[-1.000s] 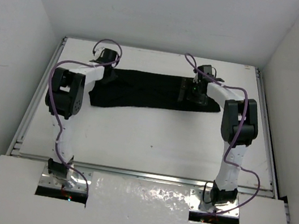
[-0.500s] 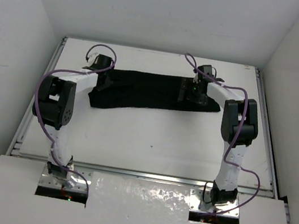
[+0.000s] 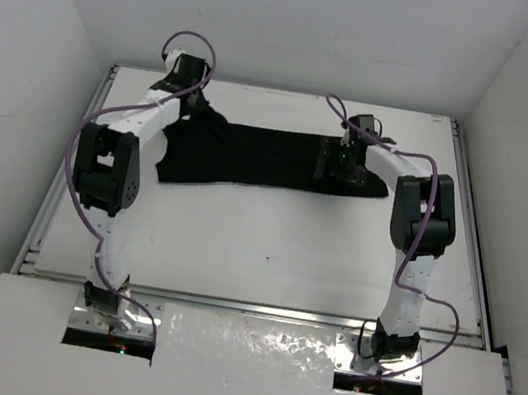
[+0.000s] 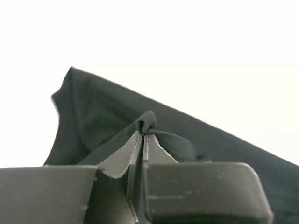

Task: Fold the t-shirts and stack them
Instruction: Fold the other side of the tshirt into a rectangle

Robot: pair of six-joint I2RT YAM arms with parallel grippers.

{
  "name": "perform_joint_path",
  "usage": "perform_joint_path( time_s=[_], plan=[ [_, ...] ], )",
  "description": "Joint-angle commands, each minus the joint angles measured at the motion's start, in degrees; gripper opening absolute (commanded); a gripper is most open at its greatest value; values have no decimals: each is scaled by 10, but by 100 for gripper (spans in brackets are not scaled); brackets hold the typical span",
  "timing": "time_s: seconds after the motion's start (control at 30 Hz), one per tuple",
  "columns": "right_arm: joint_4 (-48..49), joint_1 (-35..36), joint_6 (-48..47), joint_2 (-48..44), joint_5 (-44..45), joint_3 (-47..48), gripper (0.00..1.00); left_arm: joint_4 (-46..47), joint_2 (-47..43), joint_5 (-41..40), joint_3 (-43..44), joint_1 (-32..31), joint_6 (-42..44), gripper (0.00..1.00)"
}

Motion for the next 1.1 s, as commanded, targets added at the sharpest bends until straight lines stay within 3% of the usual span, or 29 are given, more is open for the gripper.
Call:
perform_joint_path(
  time_s=[0.0,0.1,0.2,0.23,0.37,0.47,0.5,0.6,0.73,0.87,0.97,1.07],
  plan=[
    [0,4,-6,-17,-6,25,99,-29,68,-17,96,5,41,0],
    [-6,4,-6,-5,-3,36,99,-66,112,-18,150,6,46,0],
    [-7,4,-6,5,-6,44,99,-81,126,-24,145,7,36,3],
    [-7,4,-5,7,-6,46,99,-82,125,-27,137,7,34,12],
    [-12,3,-6,16,-1,60,99,-70,88,-55,81,8,7,29],
    [-17,4,-6,33,7,79,99,-52,50,-61,30,9,-10,64],
    [-17,4,-5,33,13,85,99,-50,43,-60,20,8,-13,68],
    [-21,3,-4,42,48,100,99,-74,7,-69,-30,6,-48,70],
    [-20,3,-10,24,61,89,99,-47,-114,-95,-210,4,-110,66],
    [-12,4,-9,11,47,73,99,57,-210,-57,-335,6,-85,64],
    [-16,3,-7,23,35,81,99,113,-202,8,-352,12,-53,63],
    [-3,4,-6,13,31,59,99,123,-154,20,-336,18,-41,61]
  ],
)
